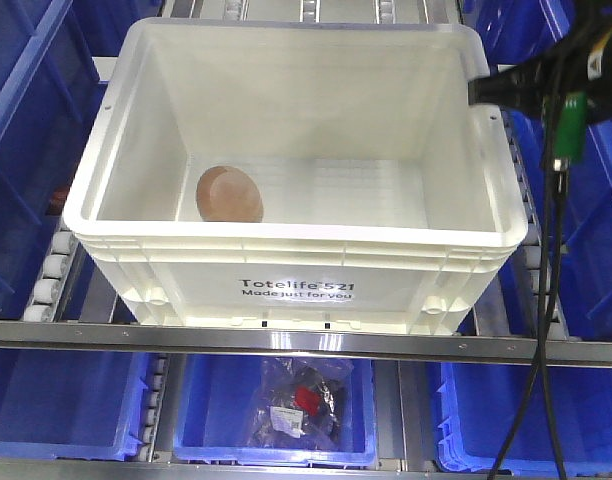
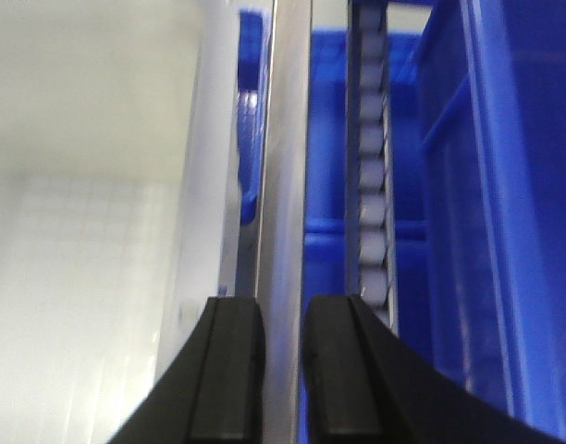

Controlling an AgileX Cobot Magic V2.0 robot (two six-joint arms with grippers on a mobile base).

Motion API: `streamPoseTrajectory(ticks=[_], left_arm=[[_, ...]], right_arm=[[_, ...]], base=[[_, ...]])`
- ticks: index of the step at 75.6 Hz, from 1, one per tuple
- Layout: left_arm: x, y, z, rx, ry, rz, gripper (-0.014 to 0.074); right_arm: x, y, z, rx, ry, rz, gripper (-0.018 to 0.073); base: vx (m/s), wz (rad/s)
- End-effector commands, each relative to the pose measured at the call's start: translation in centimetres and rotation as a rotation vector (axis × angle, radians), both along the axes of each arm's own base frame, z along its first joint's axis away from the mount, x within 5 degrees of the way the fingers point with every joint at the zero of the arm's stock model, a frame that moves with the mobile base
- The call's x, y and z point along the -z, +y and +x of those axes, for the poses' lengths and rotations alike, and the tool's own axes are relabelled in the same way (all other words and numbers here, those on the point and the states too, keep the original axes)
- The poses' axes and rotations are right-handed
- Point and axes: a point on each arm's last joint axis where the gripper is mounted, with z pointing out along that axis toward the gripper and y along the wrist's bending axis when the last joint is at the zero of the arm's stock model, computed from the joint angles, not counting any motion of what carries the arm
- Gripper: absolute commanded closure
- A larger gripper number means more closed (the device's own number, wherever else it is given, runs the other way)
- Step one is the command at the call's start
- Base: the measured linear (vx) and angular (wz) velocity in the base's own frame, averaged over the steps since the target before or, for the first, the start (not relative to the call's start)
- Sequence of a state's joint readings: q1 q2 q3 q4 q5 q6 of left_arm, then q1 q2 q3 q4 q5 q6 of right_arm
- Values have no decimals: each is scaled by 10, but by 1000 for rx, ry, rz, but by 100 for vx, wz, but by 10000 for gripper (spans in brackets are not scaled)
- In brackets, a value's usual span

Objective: Place moving items into box and shelve
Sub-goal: 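Open the right gripper and withdraw it away from the tote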

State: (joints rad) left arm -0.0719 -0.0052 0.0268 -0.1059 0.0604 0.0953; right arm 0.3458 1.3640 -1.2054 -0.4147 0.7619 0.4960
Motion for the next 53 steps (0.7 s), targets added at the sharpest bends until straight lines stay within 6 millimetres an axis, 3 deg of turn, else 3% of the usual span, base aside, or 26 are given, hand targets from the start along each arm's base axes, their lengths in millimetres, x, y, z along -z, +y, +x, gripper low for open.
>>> streamPoseTrajectory(ticks=[1, 38, 49, 50, 53], left_arm=[[3, 1, 0, -9, -67, -26, 602], [3, 1, 0, -9, -67, -26, 602], [3, 1, 0, -9, -67, -26, 602], [3, 1, 0, -9, -67, -26, 602], [3, 1, 0, -9, -67, -26, 602]], right_arm=[[-19, -3, -14, -40, -124, 29, 332], [10, -51, -146, -48, -250, 53, 332], [15, -63, -173, -13, -250, 54, 332], [33, -79, -228, 37, -314, 167, 332], [35, -79, -230, 30, -346, 157, 332]], base=[[0, 0], [0, 0], [0, 0], [0, 0], [0, 0]])
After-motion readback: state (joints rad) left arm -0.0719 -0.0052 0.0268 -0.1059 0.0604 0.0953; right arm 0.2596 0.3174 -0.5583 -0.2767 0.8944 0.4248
